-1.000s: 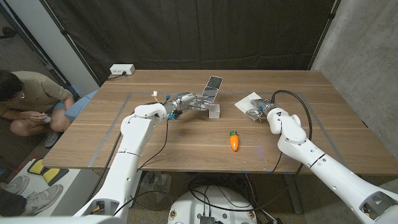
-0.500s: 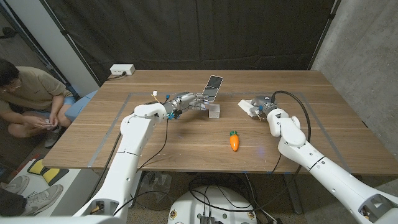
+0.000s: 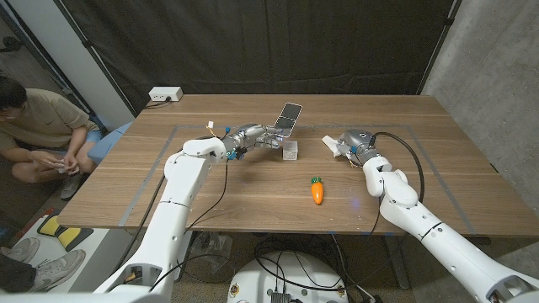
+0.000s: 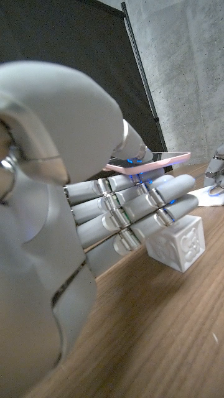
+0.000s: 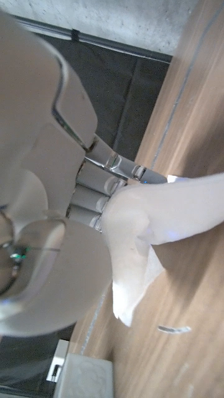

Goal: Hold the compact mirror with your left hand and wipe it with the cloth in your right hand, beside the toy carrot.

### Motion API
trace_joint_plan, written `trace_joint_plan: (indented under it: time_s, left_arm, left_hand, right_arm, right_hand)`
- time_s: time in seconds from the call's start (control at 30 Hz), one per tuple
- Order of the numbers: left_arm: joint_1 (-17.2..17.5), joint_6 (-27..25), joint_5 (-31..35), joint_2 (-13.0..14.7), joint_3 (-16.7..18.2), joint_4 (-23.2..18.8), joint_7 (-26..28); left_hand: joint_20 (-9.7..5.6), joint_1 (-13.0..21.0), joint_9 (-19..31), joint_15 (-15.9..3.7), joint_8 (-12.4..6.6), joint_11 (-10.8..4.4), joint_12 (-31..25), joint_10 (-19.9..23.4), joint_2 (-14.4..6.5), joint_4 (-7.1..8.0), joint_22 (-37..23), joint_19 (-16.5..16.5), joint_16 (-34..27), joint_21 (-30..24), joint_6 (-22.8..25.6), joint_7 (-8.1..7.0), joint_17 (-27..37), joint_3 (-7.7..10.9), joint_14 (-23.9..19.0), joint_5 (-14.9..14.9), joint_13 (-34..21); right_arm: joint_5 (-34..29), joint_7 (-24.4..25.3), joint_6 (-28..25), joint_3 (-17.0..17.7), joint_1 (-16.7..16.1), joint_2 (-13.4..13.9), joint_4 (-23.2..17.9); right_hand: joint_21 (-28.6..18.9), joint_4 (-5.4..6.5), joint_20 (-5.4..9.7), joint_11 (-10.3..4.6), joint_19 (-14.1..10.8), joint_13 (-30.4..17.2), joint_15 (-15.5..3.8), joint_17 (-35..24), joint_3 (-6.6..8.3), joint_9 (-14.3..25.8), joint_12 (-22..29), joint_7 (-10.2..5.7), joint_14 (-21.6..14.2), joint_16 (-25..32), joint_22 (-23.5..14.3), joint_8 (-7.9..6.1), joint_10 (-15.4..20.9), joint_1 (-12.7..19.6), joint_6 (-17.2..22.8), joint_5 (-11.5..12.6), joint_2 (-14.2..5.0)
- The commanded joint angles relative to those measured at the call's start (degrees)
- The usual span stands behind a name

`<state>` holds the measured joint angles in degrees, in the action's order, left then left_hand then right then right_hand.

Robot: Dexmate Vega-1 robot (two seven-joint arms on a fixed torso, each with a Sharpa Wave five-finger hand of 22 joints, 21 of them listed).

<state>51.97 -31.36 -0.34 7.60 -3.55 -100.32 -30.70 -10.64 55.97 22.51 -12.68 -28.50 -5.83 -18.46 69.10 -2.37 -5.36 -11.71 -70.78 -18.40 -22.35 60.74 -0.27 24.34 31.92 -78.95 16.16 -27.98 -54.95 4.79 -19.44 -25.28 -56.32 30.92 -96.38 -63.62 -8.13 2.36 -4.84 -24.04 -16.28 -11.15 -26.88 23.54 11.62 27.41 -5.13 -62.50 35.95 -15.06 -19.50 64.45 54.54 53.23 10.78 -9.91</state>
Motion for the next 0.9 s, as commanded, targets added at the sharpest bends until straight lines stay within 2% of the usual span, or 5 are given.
trace_joint_plan:
  time_s: [0.03, 0.3, 0.53, 0.83, 0.9]
  left_arm:
    - [-2.48, -2.26, 2.69, 2.74, -2.42, 0.95, -1.98]
    - [-5.28, -5.15, 5.94, 6.78, -5.97, 0.80, -6.13]
    - [-6.70, -5.56, 7.70, 8.49, -7.43, 0.72, -8.29]
    - [-8.88, -3.73, 8.43, 9.72, -8.70, 2.47, -11.51]
    - [-9.40, -2.60, 8.37, 9.96, -8.95, 3.08, -12.40]
  left_hand:
    - [-0.05, 0.23, 0.17, -0.22, -4.28, -1.52, 0.19, 2.20, -0.46, 0.04, -0.07, 0.22, 0.17, -0.44, 0.50, 0.10, 0.19, 1.41, -0.21, 0.58, -0.15]
    - [0.21, 0.22, 0.08, -0.15, -4.44, -1.11, 0.34, 2.11, -0.42, 0.11, -0.04, 0.35, 0.28, -0.81, 0.42, 0.61, 0.37, 1.73, -0.19, 0.74, -0.26]
    - [0.35, 0.29, 0.22, -0.13, -4.59, -1.25, 0.38, 2.11, -0.43, 0.10, -0.03, 0.58, 0.37, -0.95, 0.29, 0.82, 0.44, 1.95, -0.16, 0.84, -0.35]
    - [0.43, 0.31, 0.34, -0.08, -4.74, -0.91, 0.44, 1.98, -0.43, 0.16, -0.02, 0.83, 0.48, -1.25, 0.05, 0.99, 0.59, 2.25, -0.14, 0.99, -0.56]
    - [0.42, 0.30, 0.24, -0.08, -4.72, -0.86, 0.46, 1.95, -0.44, 0.19, -0.03, 1.02, 0.54, -1.30, 0.03, 1.14, 0.63, 2.34, -0.06, 1.02, -0.61]
  right_arm:
    - [0.48, 20.69, 4.60, 2.00, -1.87, -3.12, 3.52]
    - [0.96, 27.38, 6.45, 2.31, -1.84, -4.40, 4.55]
    - [2.21, 31.65, 8.22, 2.54, -1.47, -5.92, 5.32]
    - [3.59, 36.22, 12.01, 2.52, -0.95, -6.70, 6.18]
    - [3.83, 36.78, 12.53, 2.53, -1.03, -6.86, 6.08]
  right_hand:
    - [-1.20, -0.21, 5.11, -0.24, -0.26, -0.68, -2.21, -1.19, -0.21, 0.25, 0.84, 0.00, -0.97, 1.02, -0.01, -0.47, 1.31, 1.19, 1.14, -0.06, 0.15]
    - [-2.47, -0.22, 5.34, -0.12, -0.08, -1.72, -2.25, -2.75, -0.47, 0.48, 1.41, 0.12, -0.92, 1.85, 0.11, -0.61, 2.03, 1.92, 1.89, 0.05, 0.24]
    - [-3.65, -0.14, 5.41, -0.50, -0.26, -2.60, -2.24, -4.01, -0.69, 0.64, 1.96, 0.19, -1.25, 2.57, 0.25, -0.73, 2.80, 2.39, 2.55, 0.15, 0.28]
    - [-5.25, 0.07, 5.64, -0.25, -0.24, -3.88, -2.19, -5.57, -0.94, 0.84, 2.60, 0.53, -1.42, 3.19, 0.49, -0.77, 3.48, 2.84, 3.19, 0.24, 0.33]
    - [-5.58, 0.10, 5.56, 0.23, -0.19, -4.15, -2.18, -5.79, -0.94, 0.87, 2.68, 0.60, -1.27, 3.14, 0.57, -0.75, 3.49, 2.92, 3.25, 0.27, 0.34]
